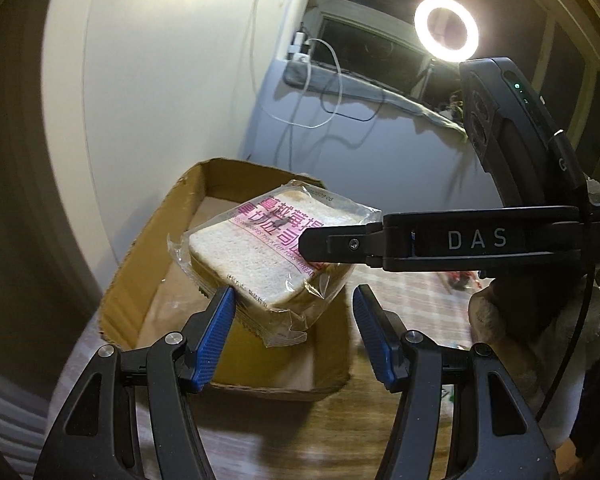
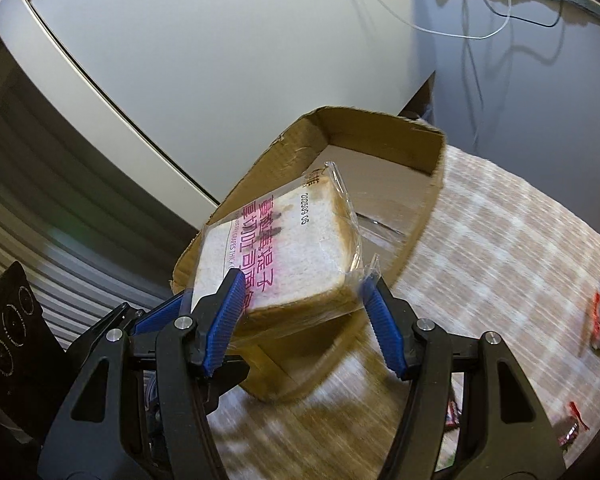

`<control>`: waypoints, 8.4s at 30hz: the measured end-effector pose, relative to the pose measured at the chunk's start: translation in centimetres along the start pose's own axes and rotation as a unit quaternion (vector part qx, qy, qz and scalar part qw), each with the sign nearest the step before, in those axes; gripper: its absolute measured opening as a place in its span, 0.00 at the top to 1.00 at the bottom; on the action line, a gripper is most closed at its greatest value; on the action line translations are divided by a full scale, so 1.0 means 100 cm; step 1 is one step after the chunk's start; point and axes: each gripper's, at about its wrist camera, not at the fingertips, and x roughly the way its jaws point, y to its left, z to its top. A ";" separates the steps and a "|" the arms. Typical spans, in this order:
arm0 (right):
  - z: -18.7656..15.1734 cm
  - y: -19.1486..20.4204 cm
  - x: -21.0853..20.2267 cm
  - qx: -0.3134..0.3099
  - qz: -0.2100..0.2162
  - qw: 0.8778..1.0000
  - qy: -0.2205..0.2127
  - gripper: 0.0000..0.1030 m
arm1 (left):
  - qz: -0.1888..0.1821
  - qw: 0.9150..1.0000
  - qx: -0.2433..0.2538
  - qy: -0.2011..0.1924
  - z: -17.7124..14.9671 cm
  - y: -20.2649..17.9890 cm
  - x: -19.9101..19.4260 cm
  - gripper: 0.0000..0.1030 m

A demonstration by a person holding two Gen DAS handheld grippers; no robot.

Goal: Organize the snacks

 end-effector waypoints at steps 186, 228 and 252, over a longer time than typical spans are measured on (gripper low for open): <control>0.023 0.006 0.029 -0.108 -0.086 0.990 -0.040 0.89 | 0.023 0.999 -0.001 0.025 0.012 0.055 0.022 0.80; -0.040 0.002 -0.080 -0.085 -0.162 0.976 -0.116 0.13 | -0.024 0.999 0.041 -0.005 -0.009 0.008 -0.013 0.45; -0.189 -0.108 -0.190 0.039 -0.215 0.971 -0.101 0.36 | -0.111 0.984 0.120 0.073 -0.063 -0.109 0.006 0.74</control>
